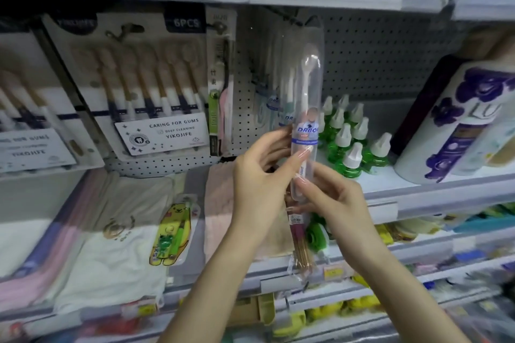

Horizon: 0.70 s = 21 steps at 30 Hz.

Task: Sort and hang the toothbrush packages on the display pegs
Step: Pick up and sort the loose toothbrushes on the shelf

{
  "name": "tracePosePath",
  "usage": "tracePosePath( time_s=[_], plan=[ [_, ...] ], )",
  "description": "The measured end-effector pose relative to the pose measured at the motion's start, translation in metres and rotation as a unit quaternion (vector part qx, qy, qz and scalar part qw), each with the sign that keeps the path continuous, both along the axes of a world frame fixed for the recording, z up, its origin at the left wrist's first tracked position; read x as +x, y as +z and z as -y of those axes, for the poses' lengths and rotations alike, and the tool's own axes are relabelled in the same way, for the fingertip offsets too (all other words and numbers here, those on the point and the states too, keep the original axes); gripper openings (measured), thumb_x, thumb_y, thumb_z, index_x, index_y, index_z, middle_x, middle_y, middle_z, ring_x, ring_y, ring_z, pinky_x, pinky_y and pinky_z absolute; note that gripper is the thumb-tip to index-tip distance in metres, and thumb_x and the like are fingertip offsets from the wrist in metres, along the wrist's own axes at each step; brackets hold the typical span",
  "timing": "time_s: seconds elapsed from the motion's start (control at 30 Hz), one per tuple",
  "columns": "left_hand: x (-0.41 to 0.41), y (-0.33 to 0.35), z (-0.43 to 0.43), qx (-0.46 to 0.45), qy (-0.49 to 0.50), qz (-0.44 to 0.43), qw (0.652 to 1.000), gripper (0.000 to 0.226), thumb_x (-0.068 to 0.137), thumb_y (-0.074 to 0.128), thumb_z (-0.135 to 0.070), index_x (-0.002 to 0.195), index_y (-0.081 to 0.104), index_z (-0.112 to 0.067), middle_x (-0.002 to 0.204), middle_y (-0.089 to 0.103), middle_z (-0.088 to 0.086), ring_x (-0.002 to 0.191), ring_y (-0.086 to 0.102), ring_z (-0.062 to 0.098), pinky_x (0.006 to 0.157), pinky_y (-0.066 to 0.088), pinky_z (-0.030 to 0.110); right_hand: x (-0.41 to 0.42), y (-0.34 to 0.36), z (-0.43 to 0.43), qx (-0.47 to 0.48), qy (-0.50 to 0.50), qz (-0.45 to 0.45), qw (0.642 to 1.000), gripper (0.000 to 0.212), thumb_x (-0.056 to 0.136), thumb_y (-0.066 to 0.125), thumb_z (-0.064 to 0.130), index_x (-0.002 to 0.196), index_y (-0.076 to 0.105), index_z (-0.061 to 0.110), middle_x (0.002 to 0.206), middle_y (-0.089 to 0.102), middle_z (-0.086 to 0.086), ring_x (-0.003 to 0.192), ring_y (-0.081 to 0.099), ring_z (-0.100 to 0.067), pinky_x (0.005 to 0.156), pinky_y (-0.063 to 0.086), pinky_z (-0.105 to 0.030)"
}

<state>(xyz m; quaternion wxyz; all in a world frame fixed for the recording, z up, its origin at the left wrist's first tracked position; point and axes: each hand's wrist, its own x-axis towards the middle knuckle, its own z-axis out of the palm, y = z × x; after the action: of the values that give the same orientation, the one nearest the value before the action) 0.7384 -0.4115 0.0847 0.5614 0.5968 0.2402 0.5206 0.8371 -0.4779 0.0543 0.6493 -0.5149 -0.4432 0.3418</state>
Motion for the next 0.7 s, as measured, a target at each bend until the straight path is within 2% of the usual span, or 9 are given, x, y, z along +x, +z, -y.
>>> tracePosePath(
  time_s=[0.13,0.27,0.33,0.43,0.53,0.7],
  plan=[
    [0.003,-0.001,0.001,-0.023,0.009,0.007,1.0,0.036,0.081,0.071,-0.001,0.108,0.064,-0.022,0.097,0.073,-0.011,0.092,0.069,0.003,0.083,0.054,0.019,0.005,0.002,-0.004,-0.006,0.015,0.006,1.0,0.028,0.087,0.061,0.017,0.114,0.068,0.014,0.098,0.075,-0.004,0.087,0.072,-0.018,0.068,0.058,-0.029],
    [0.005,-0.004,0.002,-0.03,0.022,-0.006,0.999,0.033,0.082,0.07,-0.002,0.106,0.064,-0.025,0.094,0.072,-0.013,0.089,0.068,-0.001,0.079,0.052,0.015,0.009,-0.005,-0.012,-0.023,0.018,0.002,1.0,0.016,0.09,0.06,0.01,0.102,0.069,0.013,0.087,0.075,-0.004,0.081,0.071,-0.014,0.066,0.058,-0.028],
    [0.006,-0.007,0.001,-0.038,0.023,-0.009,0.999,0.032,0.083,0.069,-0.002,0.108,0.065,-0.021,0.096,0.072,-0.011,0.09,0.068,-0.001,0.081,0.053,0.017,0.009,-0.009,-0.016,-0.043,0.026,-0.02,0.999,0.013,0.091,0.059,0.01,0.101,0.068,0.012,0.083,0.075,-0.004,0.078,0.071,-0.016,0.067,0.058,-0.029],
    [0.005,-0.012,0.001,-0.047,0.031,-0.015,0.998,0.033,0.084,0.066,0.001,0.113,0.063,-0.015,0.097,0.069,-0.013,0.088,0.067,-0.006,0.079,0.051,0.012,0.01,-0.014,-0.022,-0.078,0.039,-0.061,0.994,0.013,0.092,0.059,0.013,0.103,0.066,0.011,0.085,0.075,-0.009,0.078,0.072,-0.024,0.066,0.056,-0.027],
    [0.002,-0.016,0.002,-0.056,0.037,-0.024,0.997,0.033,0.085,0.065,0.001,0.115,0.063,-0.01,0.098,0.068,-0.012,0.087,0.066,-0.008,0.076,0.049,0.008,0.01,-0.02,-0.025,-0.097,0.052,-0.085,0.99,0.015,0.093,0.059,0.016,0.104,0.063,0.007,0.092,0.074,-0.016,0.086,0.071,-0.031,0.073,0.058,-0.031],
    [-0.001,-0.02,0.003,-0.068,0.047,-0.029,0.996,0.028,0.085,0.064,0.001,0.107,0.061,-0.017,0.097,0.066,-0.01,0.084,0.065,-0.011,0.077,0.049,0.008,0.011,-0.029,-0.027,-0.111,0.065,-0.097,0.987,0.021,0.093,0.06,0.017,0.111,0.061,0.006,0.097,0.074,-0.016,0.089,0.071,-0.03,0.075,0.058,-0.032]
  ],
)
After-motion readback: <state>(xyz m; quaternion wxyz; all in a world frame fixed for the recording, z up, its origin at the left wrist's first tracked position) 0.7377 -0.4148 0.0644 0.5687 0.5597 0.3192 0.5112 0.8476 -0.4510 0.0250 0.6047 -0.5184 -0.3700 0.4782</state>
